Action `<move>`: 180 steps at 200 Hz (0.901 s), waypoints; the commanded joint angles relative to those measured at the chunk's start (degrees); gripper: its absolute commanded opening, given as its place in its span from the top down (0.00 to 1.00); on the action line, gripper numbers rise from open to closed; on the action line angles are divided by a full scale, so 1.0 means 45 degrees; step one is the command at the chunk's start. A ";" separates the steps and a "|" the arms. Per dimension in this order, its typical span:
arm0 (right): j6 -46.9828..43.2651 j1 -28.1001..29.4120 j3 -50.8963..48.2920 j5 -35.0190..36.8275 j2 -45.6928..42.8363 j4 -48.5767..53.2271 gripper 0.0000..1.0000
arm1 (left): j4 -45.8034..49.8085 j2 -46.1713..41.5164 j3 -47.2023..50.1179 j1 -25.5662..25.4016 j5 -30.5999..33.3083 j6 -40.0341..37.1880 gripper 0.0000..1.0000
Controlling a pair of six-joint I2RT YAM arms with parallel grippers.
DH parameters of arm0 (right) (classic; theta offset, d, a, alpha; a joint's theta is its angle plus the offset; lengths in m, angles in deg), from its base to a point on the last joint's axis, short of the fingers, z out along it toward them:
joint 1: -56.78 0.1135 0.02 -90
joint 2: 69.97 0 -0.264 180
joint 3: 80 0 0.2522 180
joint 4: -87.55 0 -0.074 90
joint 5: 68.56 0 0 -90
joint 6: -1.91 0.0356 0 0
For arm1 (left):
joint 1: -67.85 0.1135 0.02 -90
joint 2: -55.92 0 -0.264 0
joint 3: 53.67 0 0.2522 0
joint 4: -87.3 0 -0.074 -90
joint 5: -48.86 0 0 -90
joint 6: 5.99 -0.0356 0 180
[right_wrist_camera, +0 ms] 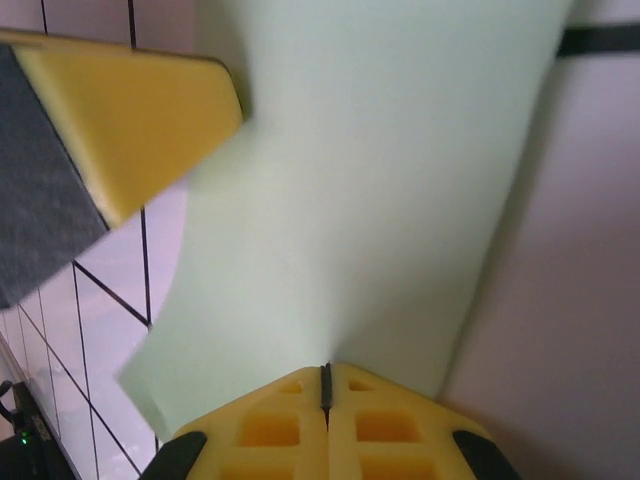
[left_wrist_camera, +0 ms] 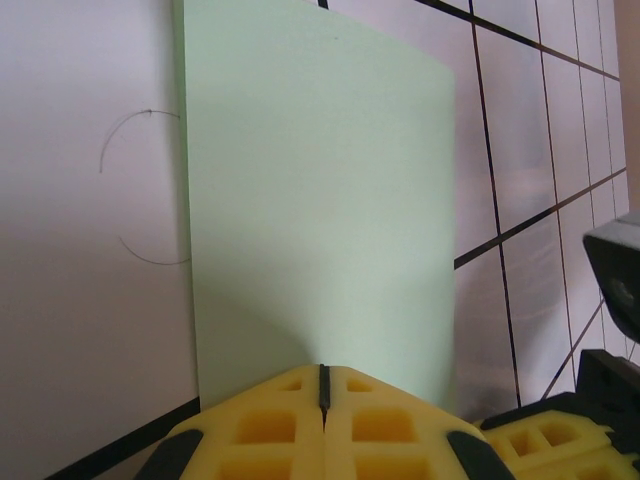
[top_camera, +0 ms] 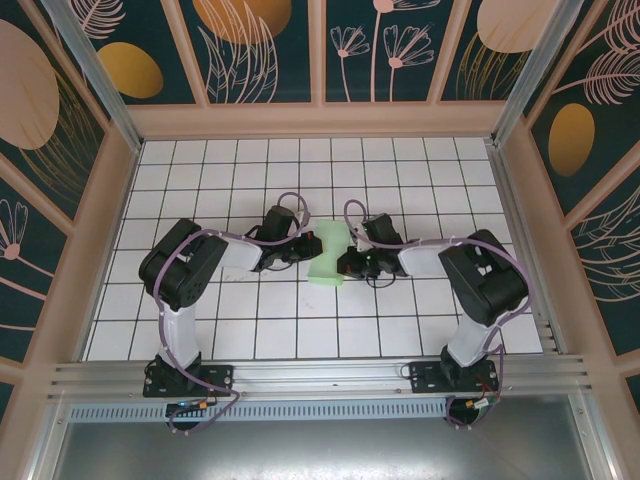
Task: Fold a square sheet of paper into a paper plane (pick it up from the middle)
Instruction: Fold the square sheet of paper in half at the center of the table, then rotate the square sheet of paper at the center of the table.
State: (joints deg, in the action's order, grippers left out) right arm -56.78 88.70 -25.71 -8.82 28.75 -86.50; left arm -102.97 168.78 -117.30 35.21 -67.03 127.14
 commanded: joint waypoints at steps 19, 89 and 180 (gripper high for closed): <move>-0.0733 -0.0535 -0.1381 -0.0093 -0.1268 0.2221 1.00 | 0.4091 0.1574 0.1141 0.0111 0.2374 -0.0174 1.00; 0.0516 -0.0199 0.0641 -0.0128 -0.0694 0.0657 1.00 | 0.4034 0.1624 0.1216 0.0116 0.2360 -0.0172 1.00; -0.0346 0.0502 0.0636 -0.1145 0.0652 0.1026 1.00 | 0.4101 0.1663 0.1229 0.0115 0.2430 -0.0151 1.00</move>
State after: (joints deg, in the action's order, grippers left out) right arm -56.10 90.51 -22.19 -11.27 30.82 -83.42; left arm -103.02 168.78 -117.23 35.21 -67.03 127.14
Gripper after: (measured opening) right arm 0.054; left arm 0.065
